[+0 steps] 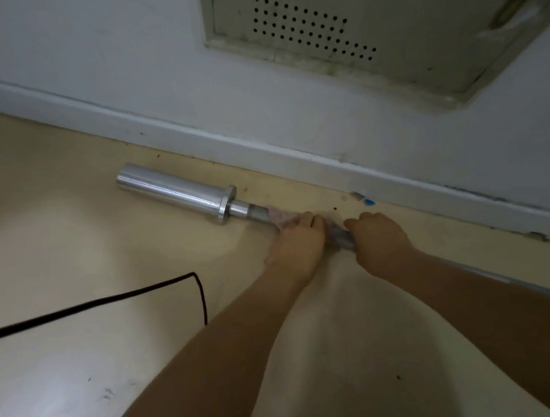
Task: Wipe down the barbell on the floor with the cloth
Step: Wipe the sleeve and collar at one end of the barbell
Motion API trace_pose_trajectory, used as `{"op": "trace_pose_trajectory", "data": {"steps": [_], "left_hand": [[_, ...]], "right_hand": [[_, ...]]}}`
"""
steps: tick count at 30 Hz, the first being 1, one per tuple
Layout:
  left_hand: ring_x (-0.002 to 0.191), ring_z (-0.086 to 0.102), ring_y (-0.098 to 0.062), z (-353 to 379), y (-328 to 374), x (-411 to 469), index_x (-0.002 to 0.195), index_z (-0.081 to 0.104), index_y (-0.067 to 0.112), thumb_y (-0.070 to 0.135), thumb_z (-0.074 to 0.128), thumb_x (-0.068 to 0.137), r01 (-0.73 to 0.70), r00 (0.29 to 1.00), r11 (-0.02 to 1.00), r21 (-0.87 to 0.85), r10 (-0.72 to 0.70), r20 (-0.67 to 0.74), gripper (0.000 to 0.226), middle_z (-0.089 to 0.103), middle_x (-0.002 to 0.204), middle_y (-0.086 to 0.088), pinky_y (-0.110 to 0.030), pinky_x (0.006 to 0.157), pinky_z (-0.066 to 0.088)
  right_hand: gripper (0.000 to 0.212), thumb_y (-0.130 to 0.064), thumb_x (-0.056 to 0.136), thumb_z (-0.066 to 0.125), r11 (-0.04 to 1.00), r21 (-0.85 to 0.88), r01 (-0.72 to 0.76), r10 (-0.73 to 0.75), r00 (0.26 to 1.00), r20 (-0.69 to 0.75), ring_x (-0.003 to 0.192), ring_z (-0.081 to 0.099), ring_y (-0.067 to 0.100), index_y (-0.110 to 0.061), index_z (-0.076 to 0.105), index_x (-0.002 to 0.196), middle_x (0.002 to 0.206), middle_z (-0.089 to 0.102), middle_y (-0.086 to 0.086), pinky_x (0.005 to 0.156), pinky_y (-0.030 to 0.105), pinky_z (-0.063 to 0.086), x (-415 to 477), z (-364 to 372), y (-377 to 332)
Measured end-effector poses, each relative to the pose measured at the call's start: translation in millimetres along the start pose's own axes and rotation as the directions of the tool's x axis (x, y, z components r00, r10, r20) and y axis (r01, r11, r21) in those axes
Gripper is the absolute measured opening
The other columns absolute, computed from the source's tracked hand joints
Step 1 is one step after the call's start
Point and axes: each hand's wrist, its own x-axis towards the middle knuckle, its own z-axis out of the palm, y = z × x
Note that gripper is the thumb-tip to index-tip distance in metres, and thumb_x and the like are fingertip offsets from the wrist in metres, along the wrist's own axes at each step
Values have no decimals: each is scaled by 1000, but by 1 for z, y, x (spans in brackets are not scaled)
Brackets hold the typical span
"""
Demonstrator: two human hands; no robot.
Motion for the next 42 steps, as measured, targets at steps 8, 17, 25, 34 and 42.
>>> {"op": "trace_pose_trajectory", "data": {"steps": [8, 17, 25, 34, 42], "left_hand": [[103, 60, -29, -25, -77, -11, 99, 53, 12, 10, 80, 51, 117, 993, 972, -206, -108, 53, 55, 60, 112, -8, -39, 83, 51], [82, 68, -8, -77, -115, -66, 93, 74, 24, 24, 57, 90, 10, 655, 336, -942, -714, -248, 17, 74, 85, 6, -22, 72, 53], [99, 65, 0, -44, -137, -78, 116, 65, 35, 43, 55, 91, 74, 712, 399, -914, -663, -231, 28, 72, 106, 13, -30, 92, 53], [83, 60, 3, -27, -110, -63, 109, 70, 23, 14, 62, 88, 101, 773, 710, -697, -497, -394, 24, 73, 103, 5, 3, 71, 39], [94, 57, -7, -12, -101, -105, 88, 71, 12, 11, 57, 85, 150, 797, 901, -406, -353, -489, 14, 71, 97, 5, -17, 71, 41]], "right_hand": [[29, -16, 86, 53, 997, 65, 34, -25, 992, -126, 102, 49, 28, -18, 53, 114, 109, 56, 9, 82, 37, 46, 2, -7, -34], [33, -19, 90, 54, 919, 303, 253, -142, 928, -345, 97, 51, 27, -19, 52, 123, 107, 60, 6, 76, 35, 44, 38, -11, -117], [18, -21, 93, 51, 935, 300, 191, -100, 951, -293, 90, 55, 28, -17, 60, 107, 97, 63, 9, 64, 29, 33, 62, -7, -140], [28, -29, 91, 53, 844, 504, 184, -198, 980, -25, 98, 61, 29, -22, 65, 115, 110, 68, 9, 76, 31, 47, 66, -21, -129], [25, -36, 84, 62, 830, 433, 352, -370, 928, -47, 85, 59, 27, -19, 70, 100, 90, 65, 9, 66, 29, 39, 25, -15, -134]]}}
